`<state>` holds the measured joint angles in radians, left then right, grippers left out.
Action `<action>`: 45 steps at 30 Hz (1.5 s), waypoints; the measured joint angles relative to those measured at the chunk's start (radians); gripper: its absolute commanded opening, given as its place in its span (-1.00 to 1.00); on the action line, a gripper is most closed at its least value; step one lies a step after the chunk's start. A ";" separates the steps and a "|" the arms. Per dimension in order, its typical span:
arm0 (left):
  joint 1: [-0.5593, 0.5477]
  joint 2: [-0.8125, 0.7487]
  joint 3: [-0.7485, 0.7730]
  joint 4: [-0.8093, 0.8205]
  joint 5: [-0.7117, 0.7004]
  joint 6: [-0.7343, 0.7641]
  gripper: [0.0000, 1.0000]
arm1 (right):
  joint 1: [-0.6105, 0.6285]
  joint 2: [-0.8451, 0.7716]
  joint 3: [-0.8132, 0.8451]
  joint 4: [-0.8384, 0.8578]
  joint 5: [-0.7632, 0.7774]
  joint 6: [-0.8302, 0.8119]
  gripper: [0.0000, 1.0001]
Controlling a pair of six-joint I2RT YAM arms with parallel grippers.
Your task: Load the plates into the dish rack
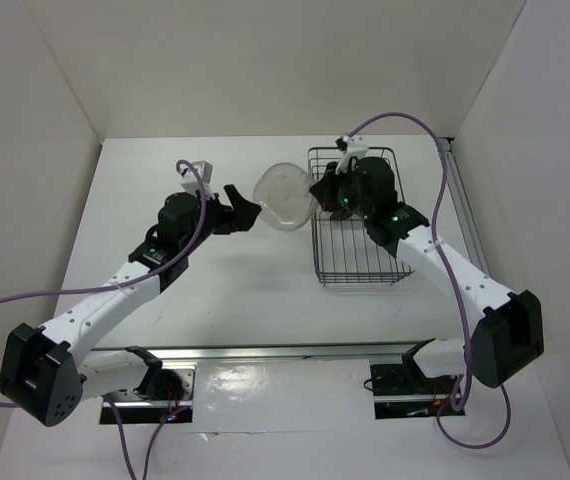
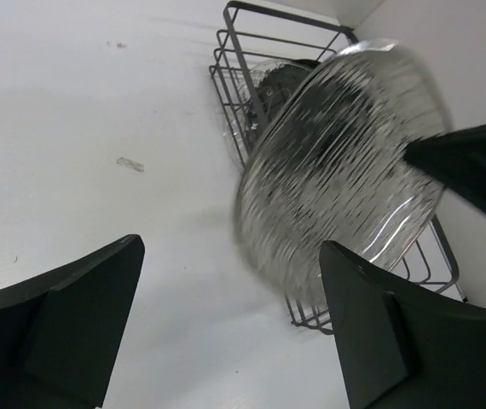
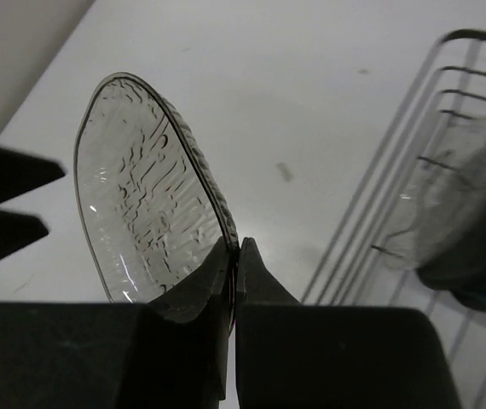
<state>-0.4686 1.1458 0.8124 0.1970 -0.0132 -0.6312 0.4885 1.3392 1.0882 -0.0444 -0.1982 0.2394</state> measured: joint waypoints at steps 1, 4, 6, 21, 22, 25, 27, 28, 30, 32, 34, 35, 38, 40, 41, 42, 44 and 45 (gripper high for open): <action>-0.001 0.009 0.007 -0.010 -0.006 -0.005 1.00 | 0.000 -0.010 0.011 -0.018 0.074 0.000 -1.00; -0.001 0.026 0.014 -0.050 -0.020 -0.006 1.00 | -0.024 -0.029 0.082 -0.101 0.275 -0.006 -1.00; -0.001 0.046 0.023 -0.083 -0.028 -0.006 1.00 | -0.065 -0.031 0.160 -0.150 0.400 -0.021 -1.00; -0.001 0.083 0.016 -0.122 -0.034 -0.001 1.00 | -0.272 0.103 0.294 -0.257 0.818 -0.145 -1.00; -0.001 0.083 0.016 -0.123 -0.034 -0.001 1.00 | -0.272 0.117 0.291 -0.260 0.824 -0.148 -1.00; -0.005 0.083 0.016 -0.123 -0.034 0.000 1.00 | -0.273 0.151 0.277 -0.257 0.838 -0.156 -1.00; -0.011 0.084 0.016 -0.122 -0.034 0.000 1.00 | -0.273 0.164 0.253 -0.257 0.850 -0.164 -1.00; -0.014 0.085 0.016 -0.122 -0.034 0.001 1.00 | -0.273 0.169 0.241 -0.254 0.858 -0.173 -1.00; -0.018 0.090 0.016 -0.122 -0.032 0.001 1.00 | -0.273 0.177 0.220 -0.251 0.873 -0.187 -1.00; -0.019 0.095 0.016 -0.122 -0.030 0.001 1.00 | -0.273 0.187 0.211 -0.246 0.887 -0.198 -1.00; -0.020 0.096 0.016 -0.122 -0.026 0.003 1.00 | -0.273 0.202 0.204 -0.232 0.896 -0.208 -1.00; -0.020 0.096 0.016 -0.121 -0.025 0.003 1.00 | -0.273 0.207 0.198 -0.225 0.900 -0.212 -1.00; -0.020 0.096 0.016 -0.121 -0.016 0.004 1.00 | -0.273 0.225 0.190 -0.219 0.911 -0.219 -1.00; -0.020 0.096 0.016 -0.118 -0.011 0.004 1.00 | -0.273 0.238 0.188 -0.211 0.918 -0.223 -1.00; -0.020 0.096 0.016 -0.116 -0.008 0.004 1.00 | -0.273 0.248 0.188 -0.203 0.919 -0.224 -1.00; -0.020 0.096 0.016 -0.116 -0.006 0.004 1.00 | -0.273 0.258 0.188 -0.197 0.921 -0.224 -1.00; -0.020 0.096 0.016 -0.115 -0.005 0.004 1.00 | -0.273 0.282 0.188 -0.181 0.921 -0.223 -1.00; -0.020 0.096 0.016 -0.115 -0.004 0.004 1.00 | -0.273 0.295 0.188 -0.177 0.917 -0.222 -1.00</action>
<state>-0.4889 1.2415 0.8280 0.0818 -0.0170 -0.6273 0.2153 1.6344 1.2762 -0.2211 0.7185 0.0177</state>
